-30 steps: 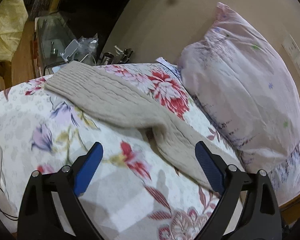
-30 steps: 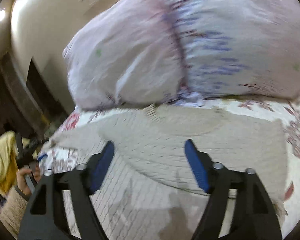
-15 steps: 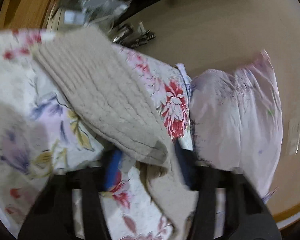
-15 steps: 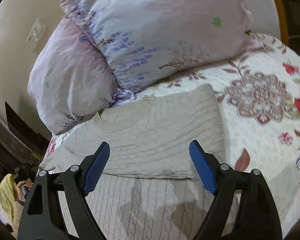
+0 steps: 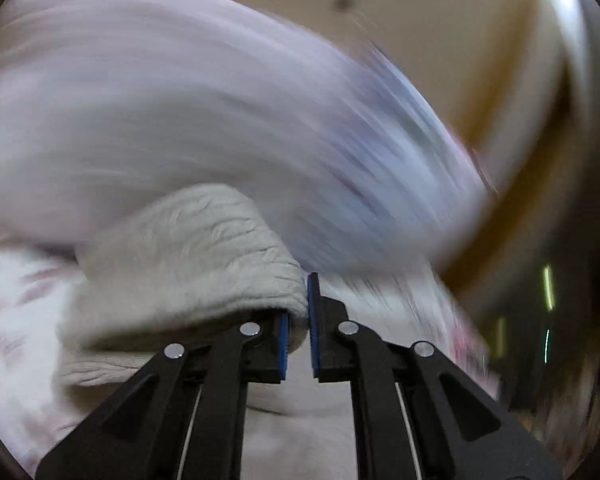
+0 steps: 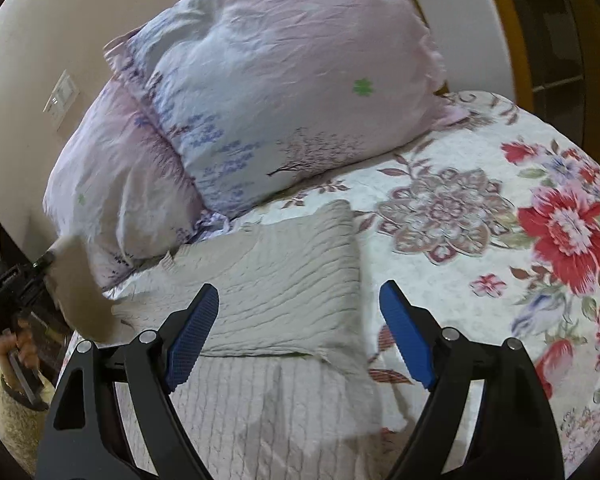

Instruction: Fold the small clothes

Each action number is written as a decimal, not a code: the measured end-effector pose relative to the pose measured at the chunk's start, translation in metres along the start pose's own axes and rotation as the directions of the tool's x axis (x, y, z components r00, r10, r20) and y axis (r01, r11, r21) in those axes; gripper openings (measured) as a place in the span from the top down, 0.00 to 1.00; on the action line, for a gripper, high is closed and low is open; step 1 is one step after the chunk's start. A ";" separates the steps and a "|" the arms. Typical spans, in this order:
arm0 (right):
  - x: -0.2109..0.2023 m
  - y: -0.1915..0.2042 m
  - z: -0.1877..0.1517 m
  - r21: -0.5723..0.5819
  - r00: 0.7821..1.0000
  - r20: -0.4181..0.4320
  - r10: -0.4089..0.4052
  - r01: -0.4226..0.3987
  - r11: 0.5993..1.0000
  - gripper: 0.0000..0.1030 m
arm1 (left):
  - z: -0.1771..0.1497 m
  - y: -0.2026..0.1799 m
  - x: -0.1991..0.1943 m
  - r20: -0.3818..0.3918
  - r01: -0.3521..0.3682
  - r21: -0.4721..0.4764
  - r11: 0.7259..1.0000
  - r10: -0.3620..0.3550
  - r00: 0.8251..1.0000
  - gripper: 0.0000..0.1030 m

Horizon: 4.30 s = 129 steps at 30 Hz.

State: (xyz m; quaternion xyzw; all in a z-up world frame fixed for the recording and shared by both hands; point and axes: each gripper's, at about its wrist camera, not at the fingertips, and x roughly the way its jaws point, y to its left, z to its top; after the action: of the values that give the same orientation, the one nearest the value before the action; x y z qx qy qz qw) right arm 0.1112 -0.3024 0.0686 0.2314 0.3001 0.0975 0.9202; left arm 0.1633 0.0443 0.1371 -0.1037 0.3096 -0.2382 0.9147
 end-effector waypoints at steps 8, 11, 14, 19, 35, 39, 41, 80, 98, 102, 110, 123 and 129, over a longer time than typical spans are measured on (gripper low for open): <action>-0.026 -0.029 -0.022 0.014 0.996 -0.085 -0.014 0.015 1.000 0.18 | -0.070 -0.041 0.019 -0.144 -0.114 0.211 0.971 0.147 0.979 0.45; -0.032 -0.051 -0.047 0.091 0.983 -0.172 0.064 -0.049 0.995 0.18 | -0.094 0.002 -0.034 -0.123 -0.251 0.126 0.960 0.266 0.956 0.32; -0.037 -0.059 -0.066 0.139 0.972 -0.208 0.106 -0.078 0.987 0.29 | -0.112 0.040 -0.060 -0.159 -0.330 0.041 0.943 0.332 0.930 0.31; -0.031 -0.005 -0.036 0.041 0.981 -0.133 0.143 -0.138 0.990 0.31 | -0.138 0.062 -0.090 -0.172 -0.355 -0.082 0.931 0.338 0.925 0.31; 0.091 0.018 0.010 0.234 0.995 -0.102 0.003 0.021 0.972 0.92 | -0.194 0.071 -0.105 -0.232 -0.319 -0.207 0.925 0.271 0.934 0.28; 0.026 -0.020 -0.022 0.240 0.994 -0.099 -0.041 0.064 0.969 0.30 | -0.201 0.069 -0.112 -0.216 -0.276 -0.227 0.934 0.228 0.949 0.28; -0.004 -0.035 -0.042 0.218 0.992 -0.127 -0.028 0.055 0.974 0.29 | -0.207 0.066 -0.118 -0.208 -0.237 -0.250 0.939 0.187 0.960 0.29; 0.096 -0.024 0.039 0.289 0.962 0.122 0.245 -0.270 0.918 0.16 | -0.001 0.213 -0.009 -0.005 -0.057 -0.492 0.869 0.063 0.998 0.21; 0.084 -0.050 0.039 0.302 0.924 0.127 0.360 -0.382 0.873 0.16 | -0.044 0.198 0.029 0.015 0.143 -0.726 0.673 -0.192 0.981 0.86; 0.064 -0.055 0.052 0.261 0.932 0.170 0.320 -0.356 0.897 0.16 | 0.003 0.120 0.046 0.145 0.358 -0.634 0.685 -0.349 0.926 0.86; 0.051 -0.081 0.071 0.214 0.961 0.157 0.229 -0.260 0.942 0.16 | 0.018 -0.042 0.211 0.075 0.599 -0.665 0.446 -0.758 0.648 0.81; 0.107 -0.092 0.055 0.321 0.925 -0.274 0.263 -0.170 0.932 0.05 | -0.020 0.022 0.138 -0.259 0.036 -0.390 0.920 -0.147 0.955 0.18; 0.113 -0.082 0.047 0.266 0.924 -0.303 0.235 -0.155 0.951 0.18 | -0.039 -0.003 0.170 -0.317 0.018 -0.268 0.963 -0.106 0.942 0.09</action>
State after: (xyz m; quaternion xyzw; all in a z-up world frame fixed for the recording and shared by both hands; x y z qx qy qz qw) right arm 0.2334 -0.3551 0.0048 0.3489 0.4352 0.1900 0.8079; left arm 0.2563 -0.0449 0.0196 -0.1919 0.4829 -0.2380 0.8206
